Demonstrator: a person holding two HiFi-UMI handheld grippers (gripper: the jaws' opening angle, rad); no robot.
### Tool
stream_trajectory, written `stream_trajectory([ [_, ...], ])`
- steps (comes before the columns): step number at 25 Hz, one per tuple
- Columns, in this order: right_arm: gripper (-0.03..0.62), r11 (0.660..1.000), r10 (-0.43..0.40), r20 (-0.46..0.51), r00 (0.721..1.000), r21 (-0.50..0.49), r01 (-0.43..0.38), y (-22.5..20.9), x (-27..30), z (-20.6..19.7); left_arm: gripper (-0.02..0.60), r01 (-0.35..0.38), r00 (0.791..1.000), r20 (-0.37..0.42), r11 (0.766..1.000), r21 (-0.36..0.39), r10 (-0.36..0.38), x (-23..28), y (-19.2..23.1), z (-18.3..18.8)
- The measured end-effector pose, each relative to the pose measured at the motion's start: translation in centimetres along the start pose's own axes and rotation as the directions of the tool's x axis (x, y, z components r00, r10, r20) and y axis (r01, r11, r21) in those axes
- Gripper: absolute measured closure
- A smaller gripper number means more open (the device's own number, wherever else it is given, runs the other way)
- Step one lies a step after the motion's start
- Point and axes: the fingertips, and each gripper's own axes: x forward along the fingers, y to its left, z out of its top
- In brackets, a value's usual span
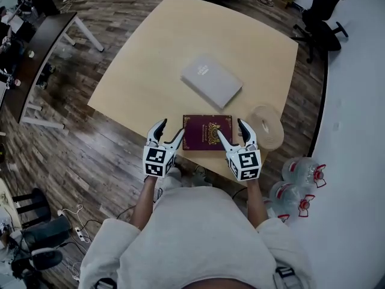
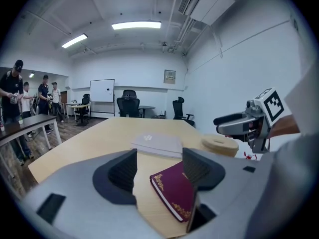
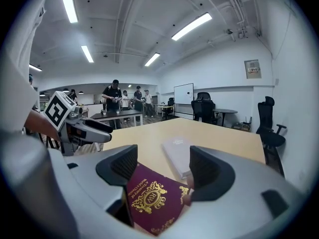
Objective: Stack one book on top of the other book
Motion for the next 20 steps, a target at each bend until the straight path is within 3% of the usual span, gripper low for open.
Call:
stream_trajectory([
  [20, 0.253, 0.995, 0.026, -0.181, 0.983, 0.103, -0.007, -0.4, -0.1, -8.2, 0.268, 0.098, 0.985, -0.134, 0.991, -0.094, -0.110, 2.0, -3.4, -5.9],
])
